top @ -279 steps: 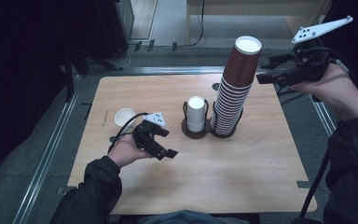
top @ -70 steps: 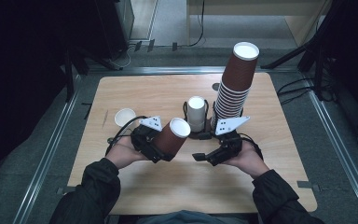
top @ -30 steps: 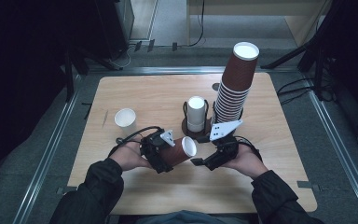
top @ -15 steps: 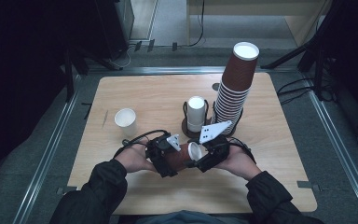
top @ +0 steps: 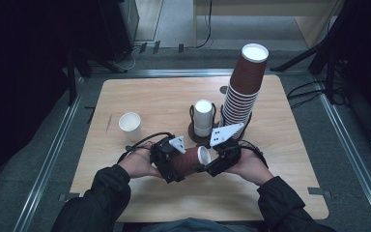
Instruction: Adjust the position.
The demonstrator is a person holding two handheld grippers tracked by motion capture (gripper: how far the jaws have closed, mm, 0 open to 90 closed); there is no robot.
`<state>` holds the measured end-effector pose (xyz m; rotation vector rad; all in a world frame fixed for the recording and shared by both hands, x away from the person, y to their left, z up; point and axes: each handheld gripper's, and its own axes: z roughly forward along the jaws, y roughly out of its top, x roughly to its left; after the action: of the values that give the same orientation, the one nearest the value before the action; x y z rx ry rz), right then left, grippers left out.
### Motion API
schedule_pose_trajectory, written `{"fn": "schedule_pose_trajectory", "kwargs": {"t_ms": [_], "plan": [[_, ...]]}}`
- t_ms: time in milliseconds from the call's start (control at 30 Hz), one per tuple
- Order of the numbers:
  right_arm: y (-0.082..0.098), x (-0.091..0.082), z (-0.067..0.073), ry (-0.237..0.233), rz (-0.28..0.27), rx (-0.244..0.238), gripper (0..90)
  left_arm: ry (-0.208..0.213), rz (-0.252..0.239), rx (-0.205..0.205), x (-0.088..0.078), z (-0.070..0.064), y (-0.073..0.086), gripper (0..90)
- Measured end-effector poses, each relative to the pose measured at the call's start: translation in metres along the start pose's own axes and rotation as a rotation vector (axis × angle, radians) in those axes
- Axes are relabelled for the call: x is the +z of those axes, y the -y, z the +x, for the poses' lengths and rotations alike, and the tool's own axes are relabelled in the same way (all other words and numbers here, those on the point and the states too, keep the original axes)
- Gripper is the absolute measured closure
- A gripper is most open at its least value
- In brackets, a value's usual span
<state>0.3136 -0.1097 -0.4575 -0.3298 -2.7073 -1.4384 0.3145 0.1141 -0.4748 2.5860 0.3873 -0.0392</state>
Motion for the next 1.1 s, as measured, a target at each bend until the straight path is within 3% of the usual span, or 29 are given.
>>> {"fn": "schedule_pose_trajectory", "kwargs": {"t_ms": [200, 533, 867, 1000, 1100], "plan": [[0.002, -0.007, -0.004, 0.019, -0.017, 0.007, 22.9, -0.031, -0.056, -0.013, -0.008, 0.001, 0.002, 0.0], [0.005, -0.022, -0.007, 0.039, -0.083, 0.017, 22.9, -0.016, -0.175, -0.047, -0.023, 0.005, 0.007, 0.0], [0.001, -0.034, -0.008, 0.013, -0.22, 0.053, 23.0, 0.051, -0.299, -0.079, -0.03, 0.009, 0.01, 0.0], [-0.003, -0.032, -0.003, 0.003, -0.245, 0.041, 22.9, 0.084, -0.354, -0.093, -0.031, 0.009, 0.008, 0.0], [-0.005, -0.029, -0.002, -0.011, -0.263, 0.043, 22.9, 0.092, -0.367, -0.078, -0.03, 0.007, 0.006, 0.0]]}}
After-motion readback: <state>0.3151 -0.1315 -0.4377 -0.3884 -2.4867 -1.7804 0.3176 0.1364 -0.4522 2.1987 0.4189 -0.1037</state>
